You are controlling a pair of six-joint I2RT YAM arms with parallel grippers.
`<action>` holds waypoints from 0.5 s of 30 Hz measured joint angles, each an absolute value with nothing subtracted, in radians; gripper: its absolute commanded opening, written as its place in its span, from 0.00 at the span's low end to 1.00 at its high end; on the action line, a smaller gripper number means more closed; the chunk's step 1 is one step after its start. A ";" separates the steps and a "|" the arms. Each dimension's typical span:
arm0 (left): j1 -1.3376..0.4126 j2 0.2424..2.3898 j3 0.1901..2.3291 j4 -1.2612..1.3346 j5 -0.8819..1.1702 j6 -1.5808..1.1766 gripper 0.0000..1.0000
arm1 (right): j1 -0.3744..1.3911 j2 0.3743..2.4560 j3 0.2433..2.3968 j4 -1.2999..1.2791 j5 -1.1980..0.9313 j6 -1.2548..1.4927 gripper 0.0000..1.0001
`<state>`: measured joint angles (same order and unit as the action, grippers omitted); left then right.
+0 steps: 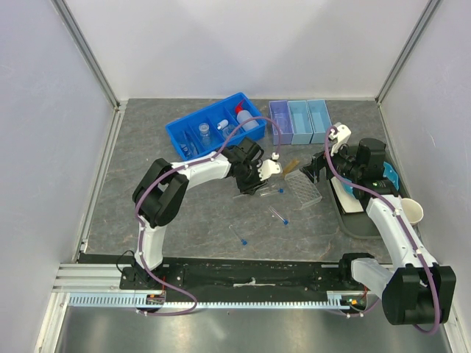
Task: Organize the chemistry lab equipment
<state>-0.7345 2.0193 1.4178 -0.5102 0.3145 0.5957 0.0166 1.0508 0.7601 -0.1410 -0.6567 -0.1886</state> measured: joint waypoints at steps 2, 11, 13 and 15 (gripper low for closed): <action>-0.735 2.019 1.414 -0.505 0.314 0.596 0.40 | 0.017 1.051 0.760 -0.142 -0.657 -0.189 0.98; -0.746 2.019 1.388 -0.467 0.282 0.594 0.38 | 0.015 1.051 0.760 -0.144 -0.657 -0.189 0.98; -0.751 2.019 1.386 -0.458 0.267 0.591 0.38 | 0.015 1.051 0.760 -0.144 -0.657 -0.189 0.98; -0.755 2.017 1.384 -0.450 0.256 0.591 0.35 | 0.015 1.051 0.760 -0.144 -0.657 -0.189 0.98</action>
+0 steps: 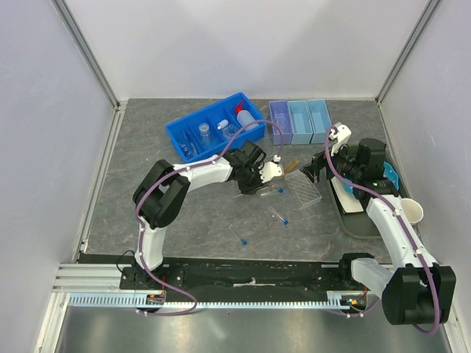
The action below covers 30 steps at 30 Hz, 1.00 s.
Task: Organize the chemistry lab equipment
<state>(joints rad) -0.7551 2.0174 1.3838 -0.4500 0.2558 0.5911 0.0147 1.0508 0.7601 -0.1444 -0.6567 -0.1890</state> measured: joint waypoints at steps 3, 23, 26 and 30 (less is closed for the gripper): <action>-0.764 2.014 1.377 -0.435 0.235 0.585 0.25 | 0.014 1.051 0.760 -0.144 -0.657 -0.189 0.98; -0.774 1.979 1.325 -0.356 0.165 0.567 0.02 | 0.009 1.051 0.760 -0.144 -0.657 -0.189 0.98; -0.773 1.958 1.310 -0.344 0.164 0.552 0.02 | 0.009 1.051 0.760 -0.144 -0.657 -0.189 0.98; -0.773 1.922 1.293 -0.331 0.168 0.519 0.02 | 0.009 1.051 0.760 -0.144 -0.657 -0.189 0.98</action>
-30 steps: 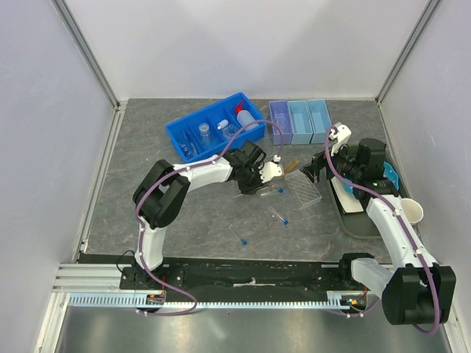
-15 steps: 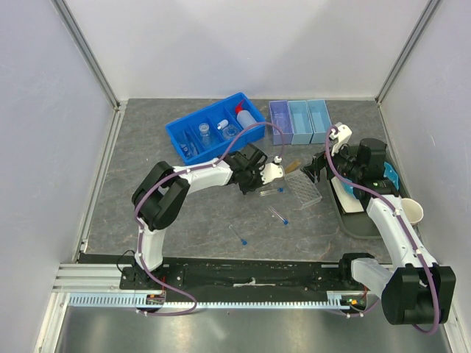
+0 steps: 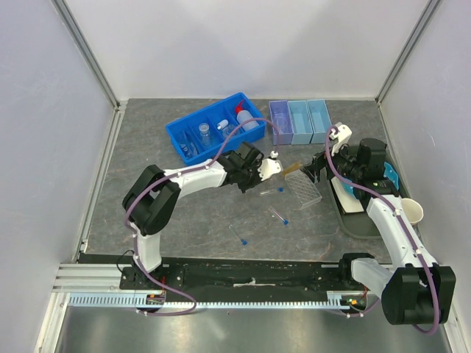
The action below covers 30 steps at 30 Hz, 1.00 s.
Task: Organize the chemistry lab equipment
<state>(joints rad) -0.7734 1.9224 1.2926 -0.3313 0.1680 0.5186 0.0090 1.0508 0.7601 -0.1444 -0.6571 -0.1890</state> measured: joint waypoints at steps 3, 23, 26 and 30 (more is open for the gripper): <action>-0.772 1.884 1.275 -0.322 0.182 0.483 0.02 | 0.009 1.051 0.760 -0.144 -0.657 -0.189 0.98; -0.765 1.535 0.846 0.125 0.455 -0.146 0.02 | 0.008 1.103 0.760 -0.131 -0.883 -0.133 0.98; -0.765 1.514 0.791 0.268 0.455 -0.285 0.02 | 0.008 1.118 0.759 -0.095 -0.939 -0.073 0.98; -0.765 1.505 0.730 0.468 0.431 -0.458 0.02 | 0.008 1.128 0.725 0.042 -1.003 0.070 0.97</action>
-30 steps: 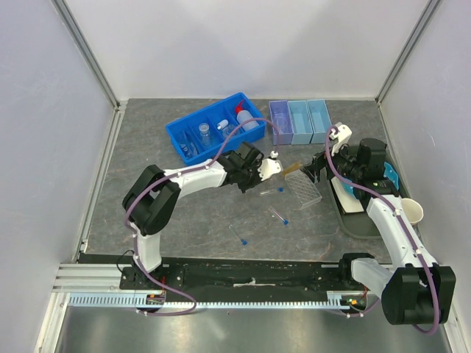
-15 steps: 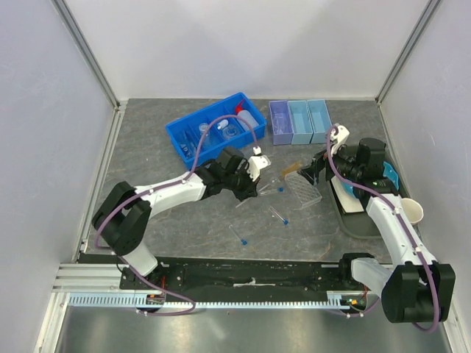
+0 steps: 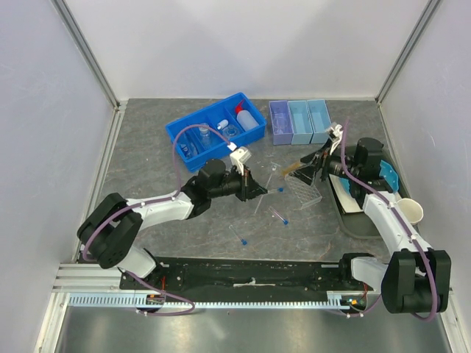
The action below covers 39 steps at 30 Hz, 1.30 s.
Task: Organize the chemistry lab equipment
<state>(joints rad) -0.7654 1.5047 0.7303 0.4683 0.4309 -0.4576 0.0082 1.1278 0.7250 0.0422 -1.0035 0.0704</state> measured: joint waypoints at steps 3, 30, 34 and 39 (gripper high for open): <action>-0.767 1.505 0.705 0.580 0.395 -0.550 0.02 | 0.008 1.137 0.683 0.154 -1.028 0.199 0.95; -0.917 1.658 0.805 0.908 0.091 -0.776 0.02 | 0.084 1.244 0.613 0.514 -1.011 0.699 0.55; -0.926 1.666 0.807 0.916 0.073 -0.786 0.02 | 0.088 1.245 0.613 0.514 -1.011 0.699 0.54; -0.935 1.666 0.807 0.924 0.036 -0.797 0.02 | 0.088 1.245 0.613 0.515 -1.012 0.698 0.61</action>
<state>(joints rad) -0.9352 1.6665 0.8070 0.9241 0.0360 -0.7967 0.0879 1.2449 0.6132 0.5148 -1.0119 0.6983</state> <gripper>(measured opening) 0.119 0.560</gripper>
